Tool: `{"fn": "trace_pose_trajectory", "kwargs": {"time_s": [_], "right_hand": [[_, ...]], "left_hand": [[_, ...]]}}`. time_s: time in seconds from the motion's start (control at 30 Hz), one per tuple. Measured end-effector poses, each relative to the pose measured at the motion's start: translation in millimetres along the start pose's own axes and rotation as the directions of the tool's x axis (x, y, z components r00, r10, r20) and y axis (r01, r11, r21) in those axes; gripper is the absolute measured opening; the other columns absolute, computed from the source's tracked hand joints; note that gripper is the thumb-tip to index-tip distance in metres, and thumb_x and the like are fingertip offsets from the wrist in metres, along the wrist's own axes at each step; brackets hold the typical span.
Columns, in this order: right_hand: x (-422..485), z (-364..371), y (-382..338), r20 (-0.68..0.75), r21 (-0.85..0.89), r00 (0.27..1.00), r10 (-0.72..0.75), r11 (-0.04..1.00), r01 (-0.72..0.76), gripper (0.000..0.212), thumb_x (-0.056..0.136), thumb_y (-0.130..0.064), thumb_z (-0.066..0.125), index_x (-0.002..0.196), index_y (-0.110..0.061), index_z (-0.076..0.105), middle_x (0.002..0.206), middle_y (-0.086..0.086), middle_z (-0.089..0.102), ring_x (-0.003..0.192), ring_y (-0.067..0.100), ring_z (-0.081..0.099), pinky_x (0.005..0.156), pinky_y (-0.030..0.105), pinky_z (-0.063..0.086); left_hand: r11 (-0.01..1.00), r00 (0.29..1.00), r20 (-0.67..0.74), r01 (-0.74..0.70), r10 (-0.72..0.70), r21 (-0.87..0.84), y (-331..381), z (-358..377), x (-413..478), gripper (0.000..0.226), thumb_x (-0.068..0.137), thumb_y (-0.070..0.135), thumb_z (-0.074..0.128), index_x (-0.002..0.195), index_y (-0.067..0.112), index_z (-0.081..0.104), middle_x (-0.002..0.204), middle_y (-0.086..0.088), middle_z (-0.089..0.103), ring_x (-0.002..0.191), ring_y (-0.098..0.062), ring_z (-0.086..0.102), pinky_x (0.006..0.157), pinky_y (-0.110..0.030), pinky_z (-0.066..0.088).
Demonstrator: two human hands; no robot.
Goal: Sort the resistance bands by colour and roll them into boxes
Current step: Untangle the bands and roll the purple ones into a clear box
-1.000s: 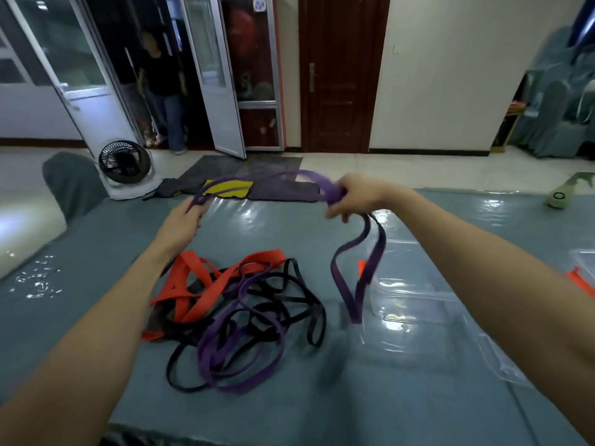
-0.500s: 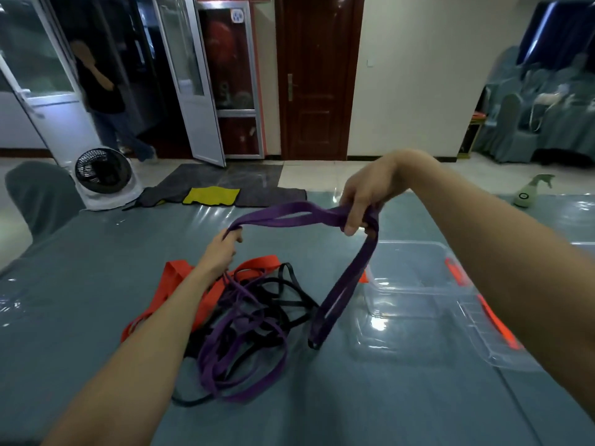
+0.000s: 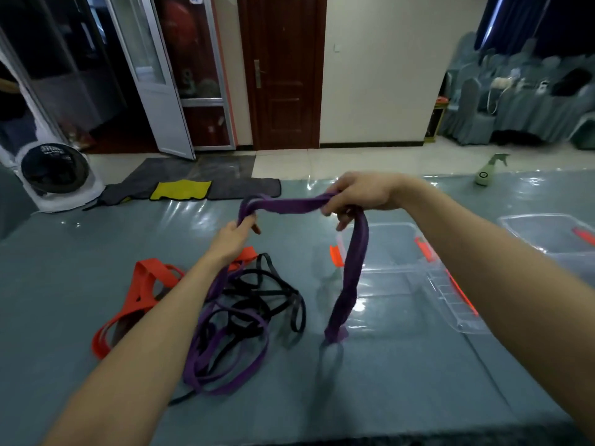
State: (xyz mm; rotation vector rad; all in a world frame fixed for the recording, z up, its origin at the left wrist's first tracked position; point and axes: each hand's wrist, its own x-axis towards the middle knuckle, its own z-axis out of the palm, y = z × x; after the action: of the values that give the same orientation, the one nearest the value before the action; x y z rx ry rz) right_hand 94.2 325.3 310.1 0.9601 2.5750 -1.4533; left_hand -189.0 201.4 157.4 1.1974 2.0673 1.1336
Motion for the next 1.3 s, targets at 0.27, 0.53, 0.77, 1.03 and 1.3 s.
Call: {"fn": "trace_pose_trajectory", "kwargs": {"time_s": [0.27,0.53,0.77,1.03,1.3], "right_hand": [[-33,-32,-12,-0.248,-0.09,0.962,-0.119,0.991,0.1,0.027,0.088,-0.026,0.09,0.102,-0.007,0.076,0.072,0.0,0.063,0.061,0.01,0.059,0.062,0.023,0.057],[-61,-67,18,-0.301,-0.007,0.936,-0.184,0.982,0.191,0.041,0.087,-0.049,0.088,0.075,-0.018,0.064,0.059,-0.007,0.051,0.054,0.015,0.054,0.067,0.034,0.061],[-113,-124,77,-0.389,0.158,0.908,-0.153,0.96,0.23,0.027,0.096,-0.034,0.083,0.087,-0.014,0.067,0.063,-0.006,0.049,0.055,0.01,0.052,0.079,0.038,0.068],[-170,-209,204,-0.584,0.491,0.81,0.051,0.817,0.303,0.031,0.105,-0.042,0.068,0.088,-0.016,0.063,0.059,-0.004,0.048,0.053,0.016,0.052,0.074,0.042,0.062],[-230,-144,455,-0.521,0.679,0.705,0.481,0.734,0.001,0.017,0.111,-0.026,0.054,0.102,-0.021,0.068,0.092,0.009,0.067,0.085,0.027,0.068,0.081,0.043,0.06]], "left_hand": [[0.999,0.971,0.238,-0.024,0.014,0.038,6,65,-13,0.052,0.11,0.065,0.042,0.12,0.027,0.076,0.087,-0.001,0.06,0.088,-0.026,0.055,0.086,-0.043,0.042],[0.98,0.855,0.515,0.045,0.061,-0.192,65,193,-58,0.065,0.105,0.078,0.029,0.141,0.042,0.068,0.126,0.007,0.076,0.1,0.002,0.068,0.098,-0.038,0.044],[0.934,0.762,0.621,0.061,0.185,-0.353,128,314,-71,0.058,0.081,0.036,0.089,0.132,0.012,0.075,0.128,-0.006,0.079,0.122,-0.019,0.074,0.107,-0.029,0.055],[0.692,0.777,0.626,0.422,0.056,-0.586,151,397,-76,0.038,0.087,0.02,0.055,0.106,-0.01,0.069,0.088,-0.023,0.075,0.092,-0.039,0.078,0.099,-0.053,0.06],[0.716,0.832,0.552,0.352,0.056,-0.603,154,416,-57,0.029,0.08,-0.01,0.072,0.085,0.018,0.077,0.072,-0.011,0.057,0.058,-0.02,0.054,0.06,-0.029,0.052]]}}
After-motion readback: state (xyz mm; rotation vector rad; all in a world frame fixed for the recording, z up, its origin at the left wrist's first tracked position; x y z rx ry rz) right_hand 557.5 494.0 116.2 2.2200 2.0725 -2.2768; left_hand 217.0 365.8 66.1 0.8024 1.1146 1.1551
